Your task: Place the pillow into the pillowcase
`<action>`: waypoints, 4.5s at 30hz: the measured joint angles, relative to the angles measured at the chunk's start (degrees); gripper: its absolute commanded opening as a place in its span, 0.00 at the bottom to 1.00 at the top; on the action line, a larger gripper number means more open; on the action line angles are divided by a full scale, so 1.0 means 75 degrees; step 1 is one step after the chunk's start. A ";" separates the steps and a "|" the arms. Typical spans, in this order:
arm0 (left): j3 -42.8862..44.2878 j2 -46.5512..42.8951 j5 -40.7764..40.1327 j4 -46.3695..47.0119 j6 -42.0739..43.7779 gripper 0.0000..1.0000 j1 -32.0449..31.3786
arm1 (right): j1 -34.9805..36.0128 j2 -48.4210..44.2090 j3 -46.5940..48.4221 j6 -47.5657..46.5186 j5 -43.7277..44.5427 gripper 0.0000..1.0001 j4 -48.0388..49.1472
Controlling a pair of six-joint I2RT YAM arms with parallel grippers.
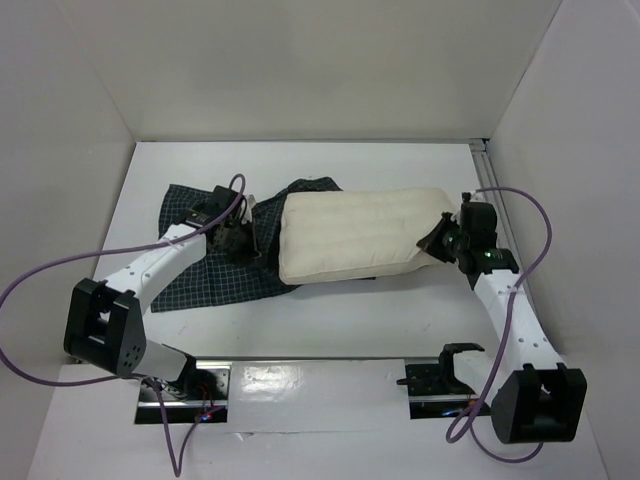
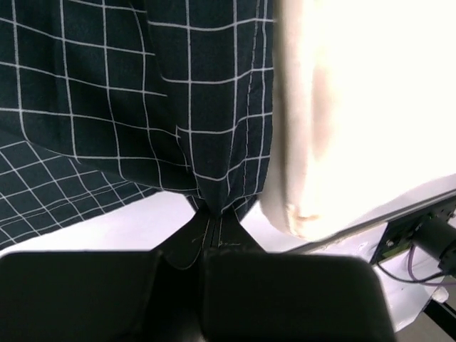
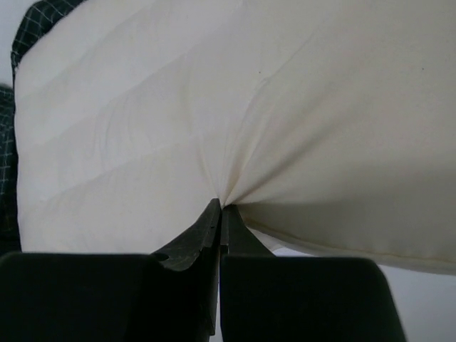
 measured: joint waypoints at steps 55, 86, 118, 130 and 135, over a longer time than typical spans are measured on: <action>0.0160 -0.0122 -0.0300 -0.0542 -0.0417 0.00 -0.0516 | 0.7478 0.4570 0.2410 -0.0498 0.3331 0.00 0.0909; 0.1419 -0.0446 -0.0323 -0.1381 0.0283 0.00 -0.0513 | 0.6394 0.6662 0.4925 -0.0708 0.2084 0.00 0.0985; 0.4744 0.3727 -0.2203 -0.1955 -0.0020 0.41 0.0863 | 0.6997 0.5689 0.3585 -0.0370 0.2008 0.00 0.1842; 0.5796 0.4115 -0.2177 -0.2282 0.0061 0.00 0.1011 | 0.7087 0.5627 0.3590 -0.0504 0.2168 0.00 0.1839; 0.7032 0.4511 -0.1859 -0.2704 0.0280 0.00 0.0950 | 0.7446 0.5534 0.3678 -0.0621 0.2448 0.00 0.1818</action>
